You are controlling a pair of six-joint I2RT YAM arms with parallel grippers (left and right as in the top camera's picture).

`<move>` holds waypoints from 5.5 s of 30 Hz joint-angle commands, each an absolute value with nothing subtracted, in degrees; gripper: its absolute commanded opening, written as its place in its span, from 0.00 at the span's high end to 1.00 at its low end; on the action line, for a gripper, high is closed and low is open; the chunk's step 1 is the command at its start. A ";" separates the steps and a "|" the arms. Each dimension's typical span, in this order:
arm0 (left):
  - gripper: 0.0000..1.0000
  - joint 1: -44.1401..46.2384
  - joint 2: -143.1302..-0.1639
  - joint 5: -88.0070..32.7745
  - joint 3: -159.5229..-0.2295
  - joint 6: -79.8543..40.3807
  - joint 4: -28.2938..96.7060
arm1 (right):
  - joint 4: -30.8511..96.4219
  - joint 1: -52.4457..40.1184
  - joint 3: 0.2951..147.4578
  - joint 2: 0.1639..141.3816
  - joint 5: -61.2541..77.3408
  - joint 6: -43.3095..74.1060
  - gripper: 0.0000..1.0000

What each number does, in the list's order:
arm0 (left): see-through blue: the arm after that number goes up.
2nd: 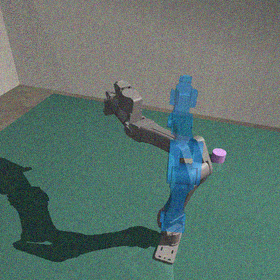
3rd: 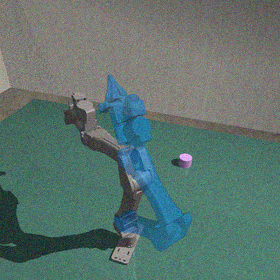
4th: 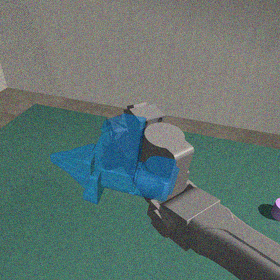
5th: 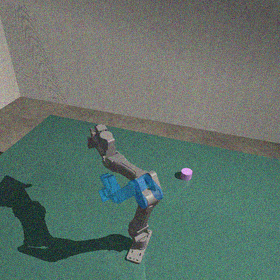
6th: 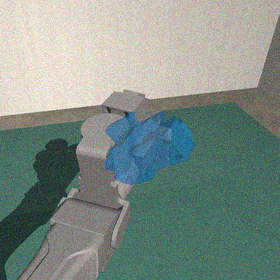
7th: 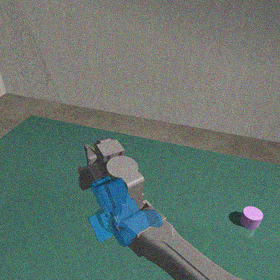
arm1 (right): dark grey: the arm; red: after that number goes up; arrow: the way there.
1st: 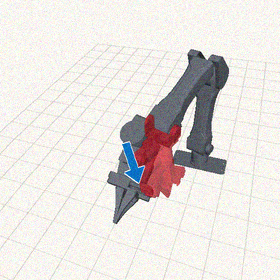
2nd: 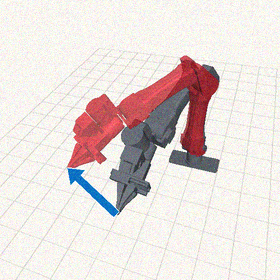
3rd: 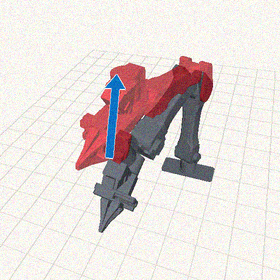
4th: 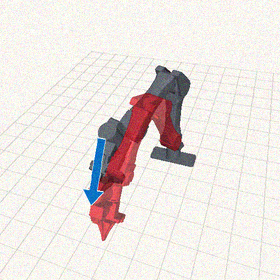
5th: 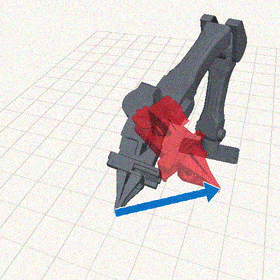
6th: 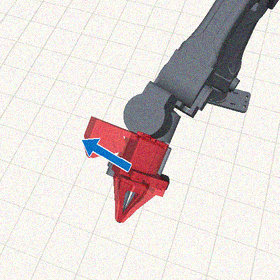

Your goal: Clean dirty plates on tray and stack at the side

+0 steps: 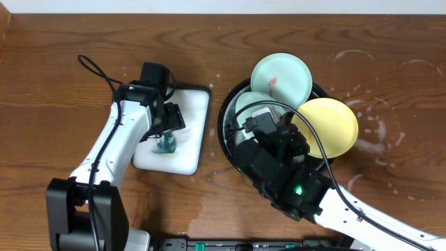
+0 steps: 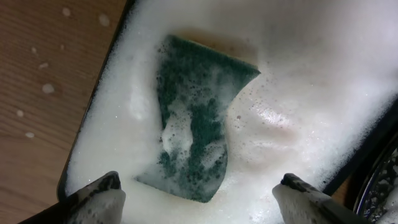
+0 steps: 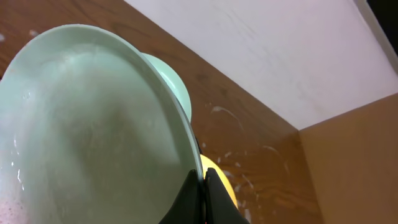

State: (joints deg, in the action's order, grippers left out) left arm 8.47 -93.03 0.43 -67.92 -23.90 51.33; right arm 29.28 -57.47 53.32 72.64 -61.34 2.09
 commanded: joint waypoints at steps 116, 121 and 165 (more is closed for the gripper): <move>0.18 8.38 -93.21 1.56 -67.85 -23.59 51.53 | 30.35 36.91 54.41 72.31 19.44 30.57 0.99; 0.17 8.38 -93.21 1.56 -67.85 -23.59 51.53 | 28.58 43.44 54.41 78.19 12.84 33.01 0.99; 0.18 8.38 -93.21 1.56 -67.85 -23.59 51.53 | 35.31 6.33 54.30 87.72 -15.16 14.55 0.57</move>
State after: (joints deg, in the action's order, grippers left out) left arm 8.47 -93.03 0.45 -67.92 -23.92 51.31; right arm 35.70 6.70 54.13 85.93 -9.19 15.42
